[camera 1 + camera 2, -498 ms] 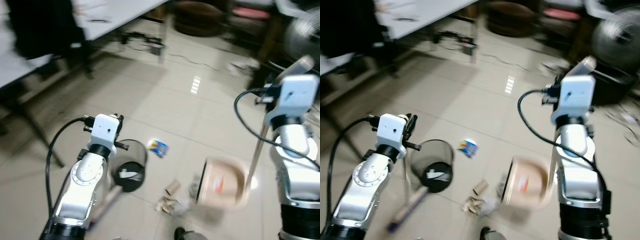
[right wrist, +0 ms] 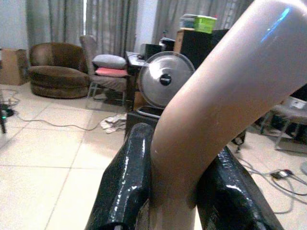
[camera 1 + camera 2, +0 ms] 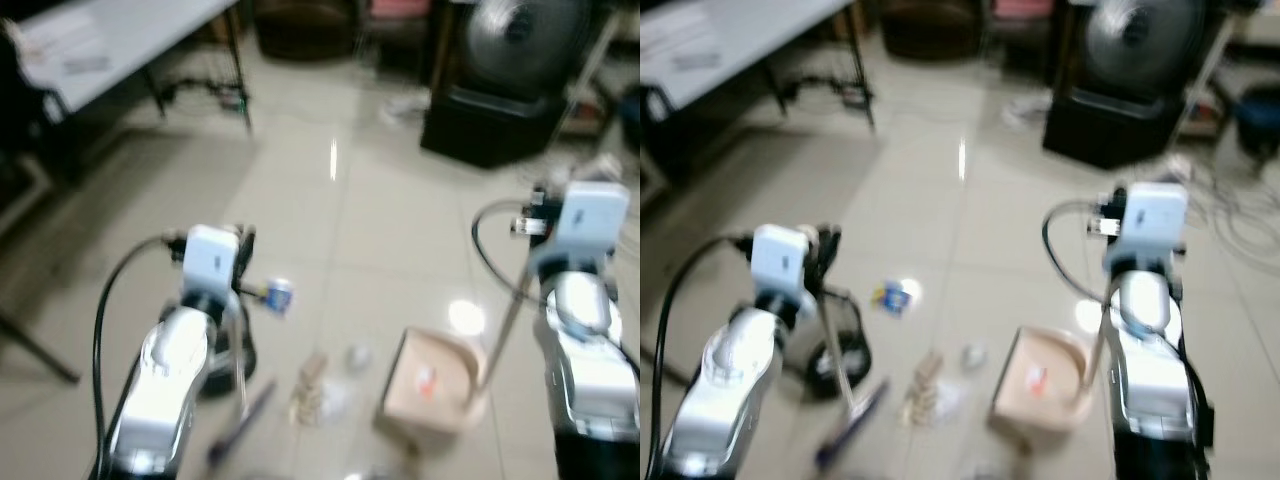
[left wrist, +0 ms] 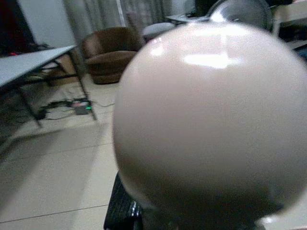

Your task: Sweep floor

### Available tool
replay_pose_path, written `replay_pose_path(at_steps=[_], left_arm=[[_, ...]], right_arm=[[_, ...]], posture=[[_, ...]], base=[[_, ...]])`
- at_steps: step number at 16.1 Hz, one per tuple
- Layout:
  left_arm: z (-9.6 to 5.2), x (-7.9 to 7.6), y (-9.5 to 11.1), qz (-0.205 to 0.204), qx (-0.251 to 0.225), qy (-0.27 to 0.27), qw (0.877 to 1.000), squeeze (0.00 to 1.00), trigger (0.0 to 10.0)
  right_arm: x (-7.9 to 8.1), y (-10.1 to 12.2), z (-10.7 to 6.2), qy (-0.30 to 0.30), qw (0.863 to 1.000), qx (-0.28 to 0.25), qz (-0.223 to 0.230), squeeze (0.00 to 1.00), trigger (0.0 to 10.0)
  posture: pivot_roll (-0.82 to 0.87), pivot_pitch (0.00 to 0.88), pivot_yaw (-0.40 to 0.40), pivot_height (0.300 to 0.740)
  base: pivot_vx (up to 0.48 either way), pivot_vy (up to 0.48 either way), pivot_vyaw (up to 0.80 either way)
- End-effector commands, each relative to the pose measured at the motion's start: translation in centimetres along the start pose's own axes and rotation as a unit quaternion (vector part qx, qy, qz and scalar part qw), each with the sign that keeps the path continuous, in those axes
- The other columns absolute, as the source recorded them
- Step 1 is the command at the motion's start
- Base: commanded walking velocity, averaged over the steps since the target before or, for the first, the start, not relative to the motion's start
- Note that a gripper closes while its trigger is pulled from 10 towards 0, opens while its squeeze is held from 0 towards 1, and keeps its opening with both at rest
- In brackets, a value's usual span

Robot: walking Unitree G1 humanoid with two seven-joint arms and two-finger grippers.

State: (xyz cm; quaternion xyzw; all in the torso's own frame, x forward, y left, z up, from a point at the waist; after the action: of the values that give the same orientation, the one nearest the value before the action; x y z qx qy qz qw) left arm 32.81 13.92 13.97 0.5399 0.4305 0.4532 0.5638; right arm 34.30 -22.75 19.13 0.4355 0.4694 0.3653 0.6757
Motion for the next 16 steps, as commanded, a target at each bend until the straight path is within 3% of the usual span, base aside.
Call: replay_pose_path(at_steps=[1, 4, 7, 11, 16], left_arm=[[-0.2, 0.9, 0.9, 0.014, -0.017, 0.021, 1.000, 0.00, 10.0], [-0.2, 2.1, 2.6, 0.042, -0.058, 0.072, 0.995, 0.00, 10.0], [0.0, 2.2, 3.8, 0.041, -0.085, 0.080, 0.992, 0.00, 10.0], [0.4, 1.7, 3.6, 0.044, -0.084, 0.075, 0.993, 0.00, 10.0], [0.5, 1.8, 3.5, 0.043, -0.080, 0.079, 0.993, 0.00, 10.0]], right_arm=[[0.2, 1.4, 0.1, -0.001, 1.000, -0.027, 0.002, 0.00, 10.0], [1.0, 1.3, 0.2, 0.009, 1.000, -0.026, 0.011, 0.00, 10.0], [2.6, 0.4, 0.1, 0.038, 0.999, -0.013, 0.014, 0.00, 10.0], [3.8, -0.3, 0.0, 0.050, 0.998, -0.004, 0.033, 0.00, 10.0], [4.8, -0.5, 0.0, 0.071, 0.997, -0.005, 0.011, 0.00, 10.0]], posture=[[-0.03, 0.049, 0.015, 0.740], [-0.03, 0.055, 0.012, 0.740], [-0.03, 0.058, 0.014, 0.740], [-0.03, 0.059, 0.016, 0.740], [-0.02, 0.059, 0.015, 0.740]], base=[[0.000, 0.000, -0.80], [0.000, 0.000, -0.80], [0.097, 0.000, -0.19], [0.336, 0.000, 0.00], [0.352, 0.000, 0.12]])
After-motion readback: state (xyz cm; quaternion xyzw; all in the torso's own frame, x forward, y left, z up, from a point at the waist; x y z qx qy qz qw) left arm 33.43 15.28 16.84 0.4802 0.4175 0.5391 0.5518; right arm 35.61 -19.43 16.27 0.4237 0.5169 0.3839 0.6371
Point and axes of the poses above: a point about 5 cm out from each wrist's last joint towards the gripper, its own z axis pointing out of the wrist towards the gripper, its own y axis along the axis of the wrist's last joint, x = y × z, the point moved 6 cm from there along z, pointing out of the wrist towards the gripper, and after that the axes turned 10 degrees about -z, right-handed, at the moved point
